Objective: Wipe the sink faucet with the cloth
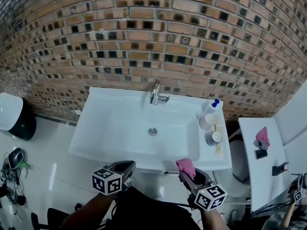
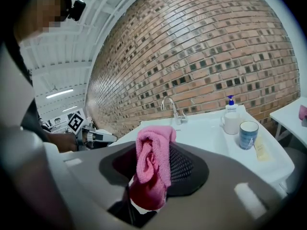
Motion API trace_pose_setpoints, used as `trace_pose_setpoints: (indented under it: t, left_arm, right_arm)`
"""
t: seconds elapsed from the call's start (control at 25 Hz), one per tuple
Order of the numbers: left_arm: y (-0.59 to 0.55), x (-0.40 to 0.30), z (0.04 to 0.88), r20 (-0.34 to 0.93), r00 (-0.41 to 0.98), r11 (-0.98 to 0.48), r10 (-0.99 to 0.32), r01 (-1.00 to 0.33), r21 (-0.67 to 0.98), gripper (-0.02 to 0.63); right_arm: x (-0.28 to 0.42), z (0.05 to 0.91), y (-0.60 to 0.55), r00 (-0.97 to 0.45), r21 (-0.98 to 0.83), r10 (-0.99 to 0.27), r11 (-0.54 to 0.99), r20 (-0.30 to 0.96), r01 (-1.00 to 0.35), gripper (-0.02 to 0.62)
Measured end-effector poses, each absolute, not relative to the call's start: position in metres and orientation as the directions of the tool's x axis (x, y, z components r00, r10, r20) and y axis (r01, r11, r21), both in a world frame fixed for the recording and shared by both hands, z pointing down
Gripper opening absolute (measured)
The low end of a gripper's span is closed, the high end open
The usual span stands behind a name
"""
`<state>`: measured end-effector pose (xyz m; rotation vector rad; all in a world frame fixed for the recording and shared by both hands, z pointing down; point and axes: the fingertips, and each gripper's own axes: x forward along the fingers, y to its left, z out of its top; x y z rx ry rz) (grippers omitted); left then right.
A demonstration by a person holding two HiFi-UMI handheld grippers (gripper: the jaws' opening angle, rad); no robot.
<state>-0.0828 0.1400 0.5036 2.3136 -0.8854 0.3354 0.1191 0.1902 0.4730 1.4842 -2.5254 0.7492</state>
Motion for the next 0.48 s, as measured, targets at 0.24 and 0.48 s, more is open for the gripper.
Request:
trace_pose_setpoints:
  t: [0.24,0.48]
  left_arm:
    - [0.146,-0.076,0.502,0.428,0.744,-0.578,-0.513,-0.668,0.468,0.006]
    - [0.147,-0.077,0.499,0.423,0.741,-0.580,-0.521,-0.671,0.462,0.006]
  right_arm:
    - [0.117,0.476,0.201,-0.518,-0.374,-0.787,0.394,0.334,-0.840,0.163]
    - [0.114,0.477,0.203,-0.526,-0.379,-0.784,0.401,0.329,-0.834,0.163]
